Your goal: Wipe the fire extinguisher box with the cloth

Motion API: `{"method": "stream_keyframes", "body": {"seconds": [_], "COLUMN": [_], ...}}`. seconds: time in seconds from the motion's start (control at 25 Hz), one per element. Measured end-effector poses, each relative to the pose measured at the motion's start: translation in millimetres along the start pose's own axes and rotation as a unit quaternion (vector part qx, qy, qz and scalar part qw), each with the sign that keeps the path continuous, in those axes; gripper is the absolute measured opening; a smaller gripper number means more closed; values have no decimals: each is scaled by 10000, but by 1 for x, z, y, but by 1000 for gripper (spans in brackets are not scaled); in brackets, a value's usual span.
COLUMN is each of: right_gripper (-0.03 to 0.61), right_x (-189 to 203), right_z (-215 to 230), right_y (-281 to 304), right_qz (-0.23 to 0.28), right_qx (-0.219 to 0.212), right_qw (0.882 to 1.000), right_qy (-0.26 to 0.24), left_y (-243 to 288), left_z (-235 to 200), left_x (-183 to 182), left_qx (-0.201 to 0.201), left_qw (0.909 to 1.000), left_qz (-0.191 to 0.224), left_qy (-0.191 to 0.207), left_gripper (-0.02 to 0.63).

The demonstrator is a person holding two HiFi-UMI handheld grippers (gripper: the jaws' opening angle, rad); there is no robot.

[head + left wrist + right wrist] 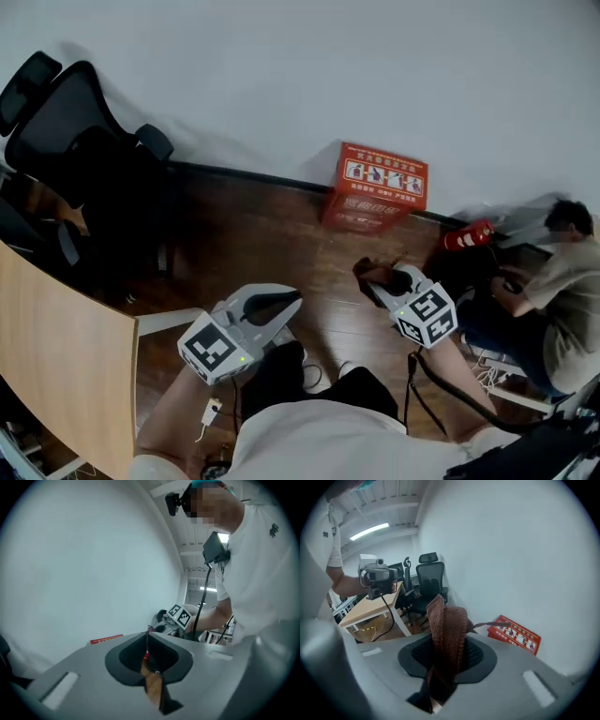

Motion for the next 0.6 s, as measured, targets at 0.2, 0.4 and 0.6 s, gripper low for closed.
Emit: {"method": "stream_keyframes", "body": {"seconds": [0.2, 0.4, 0.6], "right_gripper": [97, 97, 97], "right_x": [94, 186, 244], "right_z": [-50, -111, -168], "right_y": [-111, -210, -291], "right_qz": [625, 989, 1286], "right_qx": [262, 445, 710], "right_qw": [9968, 9923, 9856], "right_qy": [428, 593, 839], "left_y": [12, 26, 16], "left_z": [119, 253, 340], "left_x": [4, 9, 3], "left_qx": [96, 40, 412], "left_qw": [9996, 9999, 9984], "left_qz": [-121, 56, -82], "left_qy": [253, 104, 389], "left_gripper": [5, 5, 5]}}
Point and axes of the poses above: the fingertips, and each gripper's own axes: y forward along the fingers, z to its right, x out of its underside, the point moved 8 cm from there along -y, backward along the fingers, and after that the axes turned 8 degrees about -z, right-handed, at the moved point
